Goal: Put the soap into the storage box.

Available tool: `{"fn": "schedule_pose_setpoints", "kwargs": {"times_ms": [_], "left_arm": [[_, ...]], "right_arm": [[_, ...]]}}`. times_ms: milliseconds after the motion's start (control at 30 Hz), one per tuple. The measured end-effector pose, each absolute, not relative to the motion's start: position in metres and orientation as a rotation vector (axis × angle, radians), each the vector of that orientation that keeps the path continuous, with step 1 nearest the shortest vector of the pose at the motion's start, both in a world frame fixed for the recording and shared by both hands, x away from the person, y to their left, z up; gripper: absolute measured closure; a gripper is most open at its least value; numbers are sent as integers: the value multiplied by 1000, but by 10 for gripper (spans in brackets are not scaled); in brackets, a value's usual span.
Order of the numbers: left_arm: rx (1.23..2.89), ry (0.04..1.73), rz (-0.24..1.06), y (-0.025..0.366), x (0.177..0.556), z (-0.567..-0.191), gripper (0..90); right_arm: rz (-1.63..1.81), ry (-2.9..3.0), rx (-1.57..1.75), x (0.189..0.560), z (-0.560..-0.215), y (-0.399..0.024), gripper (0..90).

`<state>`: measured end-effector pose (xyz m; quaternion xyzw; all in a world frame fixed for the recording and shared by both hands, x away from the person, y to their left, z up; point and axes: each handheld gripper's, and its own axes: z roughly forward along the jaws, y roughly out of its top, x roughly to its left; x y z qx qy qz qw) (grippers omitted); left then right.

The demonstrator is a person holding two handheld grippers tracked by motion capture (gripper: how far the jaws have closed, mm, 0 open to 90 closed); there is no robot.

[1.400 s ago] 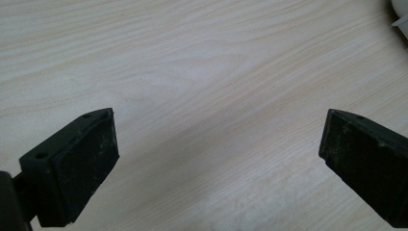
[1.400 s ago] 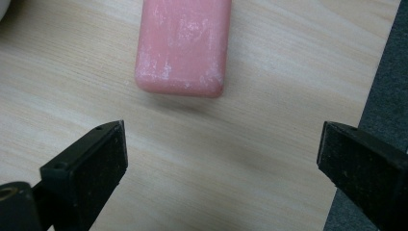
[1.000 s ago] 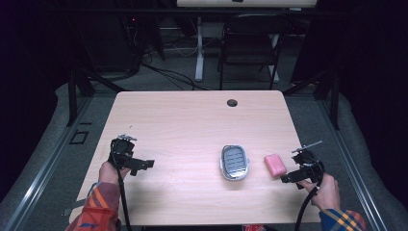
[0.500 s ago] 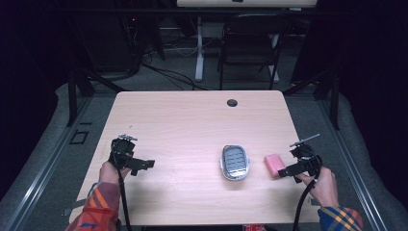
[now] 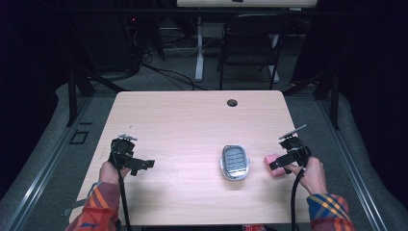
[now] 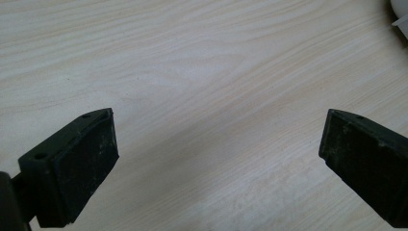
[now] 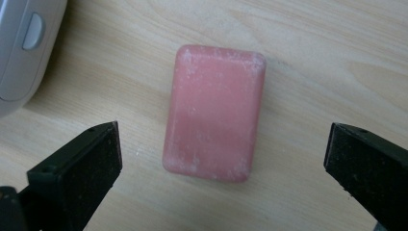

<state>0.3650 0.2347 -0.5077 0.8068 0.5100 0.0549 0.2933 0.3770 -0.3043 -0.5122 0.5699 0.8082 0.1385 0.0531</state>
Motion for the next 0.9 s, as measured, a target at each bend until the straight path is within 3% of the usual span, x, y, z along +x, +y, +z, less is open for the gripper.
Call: {"fn": "schedule_pose_setpoints", "kwargs": {"times_ms": [533,767,900], "left_arm": [[2152,1359,142,235,365,-507,0],[2153,1356,141,235,365,-507,0],[2155,1355,140,234,365,-507,0]], "right_arm": [[350,2470,1807,397,-525,-295,0],[310,2472,1849,402,-532,-295,141],[288,2491,1846,402,-536,-294,168]]}}
